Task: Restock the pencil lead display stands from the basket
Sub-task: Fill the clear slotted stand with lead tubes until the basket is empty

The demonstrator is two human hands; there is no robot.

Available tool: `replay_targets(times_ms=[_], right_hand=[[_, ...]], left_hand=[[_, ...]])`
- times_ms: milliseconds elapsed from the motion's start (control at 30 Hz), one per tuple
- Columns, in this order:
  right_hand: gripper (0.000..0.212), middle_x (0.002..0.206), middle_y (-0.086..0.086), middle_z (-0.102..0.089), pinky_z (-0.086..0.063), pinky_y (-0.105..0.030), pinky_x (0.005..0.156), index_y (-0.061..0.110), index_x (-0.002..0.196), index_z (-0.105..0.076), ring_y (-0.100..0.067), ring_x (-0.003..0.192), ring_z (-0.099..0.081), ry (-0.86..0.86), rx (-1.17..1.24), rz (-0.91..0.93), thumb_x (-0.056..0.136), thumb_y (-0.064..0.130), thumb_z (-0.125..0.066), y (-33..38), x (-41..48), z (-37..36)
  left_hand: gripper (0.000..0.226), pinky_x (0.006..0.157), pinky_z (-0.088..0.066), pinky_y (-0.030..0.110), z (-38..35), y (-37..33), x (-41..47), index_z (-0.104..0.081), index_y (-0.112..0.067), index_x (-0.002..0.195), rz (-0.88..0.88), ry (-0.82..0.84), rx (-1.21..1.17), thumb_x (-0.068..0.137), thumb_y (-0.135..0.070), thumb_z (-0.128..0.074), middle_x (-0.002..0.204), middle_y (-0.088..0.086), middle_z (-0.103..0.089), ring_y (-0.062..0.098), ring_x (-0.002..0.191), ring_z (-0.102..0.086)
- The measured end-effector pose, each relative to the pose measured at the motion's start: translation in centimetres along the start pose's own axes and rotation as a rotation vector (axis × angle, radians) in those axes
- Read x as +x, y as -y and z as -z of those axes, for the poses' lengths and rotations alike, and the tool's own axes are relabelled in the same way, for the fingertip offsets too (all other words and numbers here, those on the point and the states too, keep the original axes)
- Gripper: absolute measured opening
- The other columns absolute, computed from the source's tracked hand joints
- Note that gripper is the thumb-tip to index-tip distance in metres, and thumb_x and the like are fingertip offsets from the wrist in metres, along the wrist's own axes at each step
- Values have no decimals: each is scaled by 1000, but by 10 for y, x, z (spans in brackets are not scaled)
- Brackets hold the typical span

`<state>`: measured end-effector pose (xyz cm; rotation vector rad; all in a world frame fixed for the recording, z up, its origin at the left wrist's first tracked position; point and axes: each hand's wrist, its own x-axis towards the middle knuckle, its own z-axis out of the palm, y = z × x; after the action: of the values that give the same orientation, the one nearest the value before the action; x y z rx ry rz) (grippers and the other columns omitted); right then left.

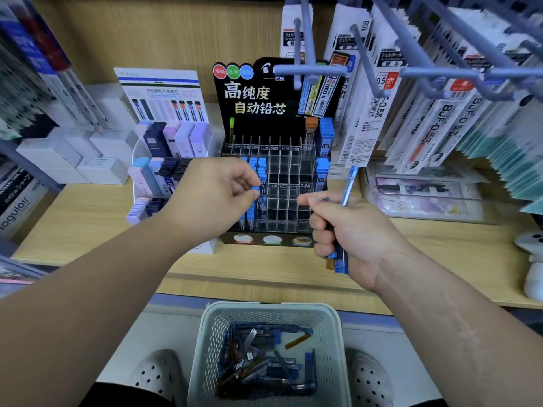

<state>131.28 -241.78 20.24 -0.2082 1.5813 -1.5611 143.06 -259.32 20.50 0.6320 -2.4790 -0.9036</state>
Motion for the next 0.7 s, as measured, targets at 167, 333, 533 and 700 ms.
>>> replay_targets(times_ms=[167, 333, 533, 700], right_hand=[[17, 60, 1, -48, -34, -22, 42, 8, 106, -71, -10, 47, -36, -33, 54, -42, 103, 17, -57, 1, 0, 3], [24, 63, -1, -51, -37, -22, 43, -1, 105, -70, -10, 49, -39, 21, 354, -134, 102, 19, -56, 6, 0, 5], [37, 71, -7, -67, -54, -25, 50, 1, 103, -75, -14, 55, -63, 43, 415, -151, 104, 31, -53, 13, -6, 5], [44, 74, -11, -71, -61, -34, 55, 5, 97, -76, -23, 65, -73, 7, 351, -157, 104, 39, -49, 15, -10, 2]], left_hand=[[9, 68, -41, 9, -9, 3, 3, -77, -15, 83, -164, -2, 208, 79, -7, -80, 62, -25, -50, -6, 64, -52], [7, 66, -54, 37, -20, 4, 6, -77, -15, 74, -174, -32, 324, 75, -10, -81, 73, -9, -57, 18, 73, -60], [10, 59, -37, 27, -32, 2, 7, -72, -20, 70, -110, -32, 502, 77, -21, -79, 78, -11, -50, 23, 76, -62], [11, 59, -34, 26, -33, 3, 7, -70, -21, 73, -127, -48, 536, 75, -23, -81, 79, -6, -60, 23, 77, -62]])
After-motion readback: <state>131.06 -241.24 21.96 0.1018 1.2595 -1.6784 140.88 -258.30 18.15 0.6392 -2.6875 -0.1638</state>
